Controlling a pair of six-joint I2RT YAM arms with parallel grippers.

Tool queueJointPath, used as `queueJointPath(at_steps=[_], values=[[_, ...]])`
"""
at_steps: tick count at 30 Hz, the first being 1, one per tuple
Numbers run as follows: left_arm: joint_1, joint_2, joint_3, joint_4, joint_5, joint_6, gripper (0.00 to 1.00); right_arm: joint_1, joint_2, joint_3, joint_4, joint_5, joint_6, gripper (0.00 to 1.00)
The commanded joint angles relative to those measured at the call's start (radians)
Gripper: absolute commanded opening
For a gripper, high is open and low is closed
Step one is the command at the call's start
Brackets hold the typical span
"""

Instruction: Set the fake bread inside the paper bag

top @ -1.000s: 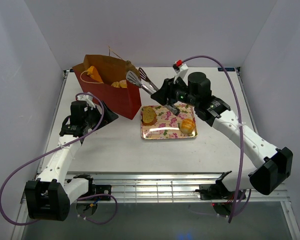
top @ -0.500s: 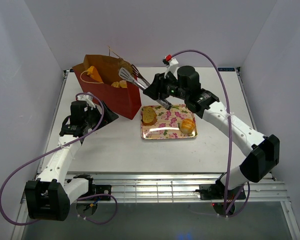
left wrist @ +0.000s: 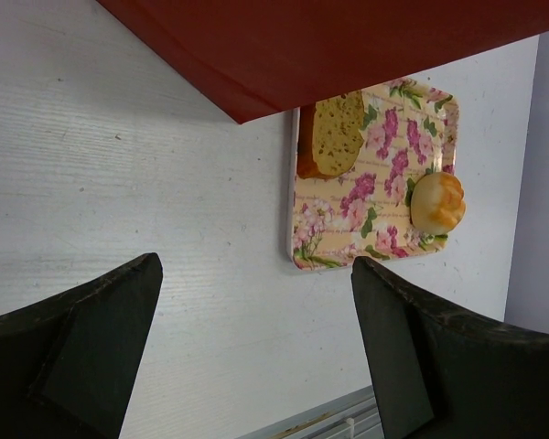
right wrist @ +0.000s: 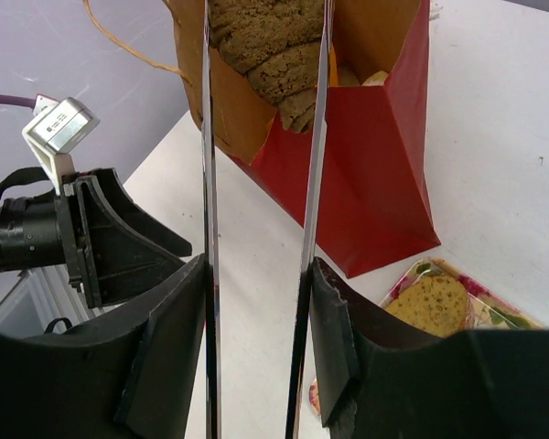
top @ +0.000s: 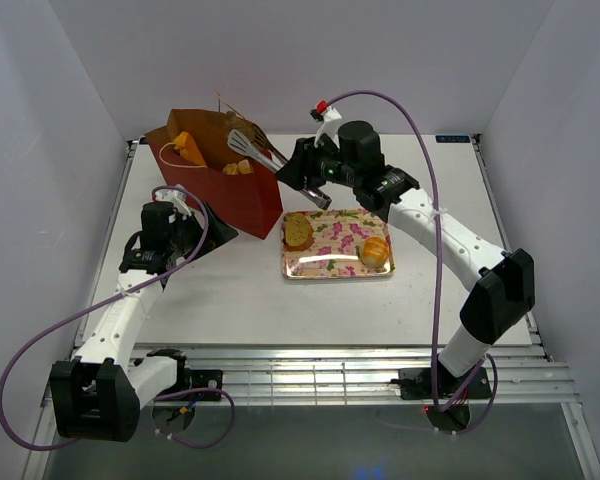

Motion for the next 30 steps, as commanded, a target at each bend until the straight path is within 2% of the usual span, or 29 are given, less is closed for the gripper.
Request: queueJointPath(at_steps=[1,14,30], values=[[-0.004,-0.003,-0.006,0.026,0.02,0.001,0.95,0.008,0.009,0.08,0.061,-0.019,-0.005,0.5],[-0.003,-0.002,-0.008,0.029,0.027,-0.002,0.95,0.01,0.092,0.192,0.035,-0.031,0.001,0.49],[-0.004,-0.006,-0.009,0.033,0.036,-0.002,0.95,0.013,0.021,0.039,0.082,0.003,0.004,0.5]])
